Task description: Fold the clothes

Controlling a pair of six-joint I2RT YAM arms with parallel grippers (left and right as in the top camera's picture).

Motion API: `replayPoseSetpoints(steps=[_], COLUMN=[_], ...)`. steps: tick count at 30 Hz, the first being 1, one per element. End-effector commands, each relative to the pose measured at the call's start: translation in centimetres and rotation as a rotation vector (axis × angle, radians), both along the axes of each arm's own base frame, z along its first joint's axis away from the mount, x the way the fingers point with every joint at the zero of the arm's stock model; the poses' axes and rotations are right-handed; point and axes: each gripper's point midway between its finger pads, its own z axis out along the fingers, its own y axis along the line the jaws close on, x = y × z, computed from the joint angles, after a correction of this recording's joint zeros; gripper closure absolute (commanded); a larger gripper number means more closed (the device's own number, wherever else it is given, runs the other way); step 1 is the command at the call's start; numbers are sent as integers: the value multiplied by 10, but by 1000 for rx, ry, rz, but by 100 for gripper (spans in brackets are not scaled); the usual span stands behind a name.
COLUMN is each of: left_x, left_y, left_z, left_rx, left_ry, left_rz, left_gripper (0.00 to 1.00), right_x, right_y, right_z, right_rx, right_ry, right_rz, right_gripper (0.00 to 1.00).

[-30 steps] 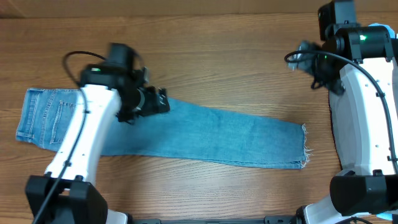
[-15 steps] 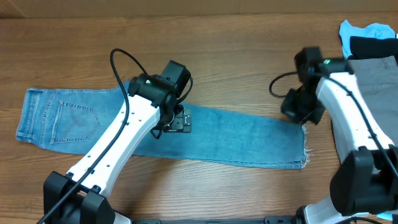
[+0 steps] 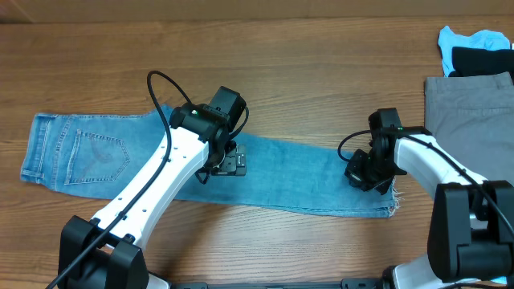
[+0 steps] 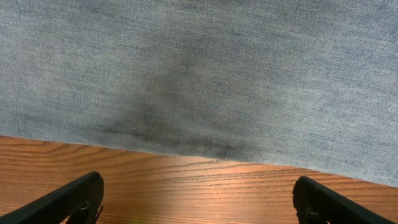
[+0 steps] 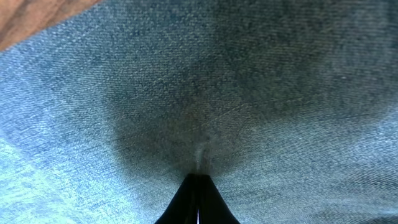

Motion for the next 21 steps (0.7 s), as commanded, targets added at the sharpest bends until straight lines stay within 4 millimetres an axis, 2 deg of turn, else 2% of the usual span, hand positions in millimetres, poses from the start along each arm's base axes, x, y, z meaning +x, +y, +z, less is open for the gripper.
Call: replayPoseSetpoints(steps=[1, 7, 14, 18, 21], left_x=[0, 6, 12, 18, 19], left_y=[4, 1, 0, -3, 0], left_z=[-2, -2, -1, 0, 0], left_rx=[10, -3, -5, -14, 0], left_ry=[-5, -30, -56, -79, -84], left_rz=[26, 26, 27, 19, 21], left_gripper=[0, 0, 0, 0, 0], right_x=[0, 25, 52, 61, 64], right_y=[3, 5, -2, -24, -39], right_z=[-12, -16, -34, -34, -31], right_rx=[20, 26, -9, -97, -95], right_ry=[-13, -106, -169, -192, -191], right_rz=[-27, -52, -147, -214, -259], right_gripper=[96, 96, 96, 96, 94])
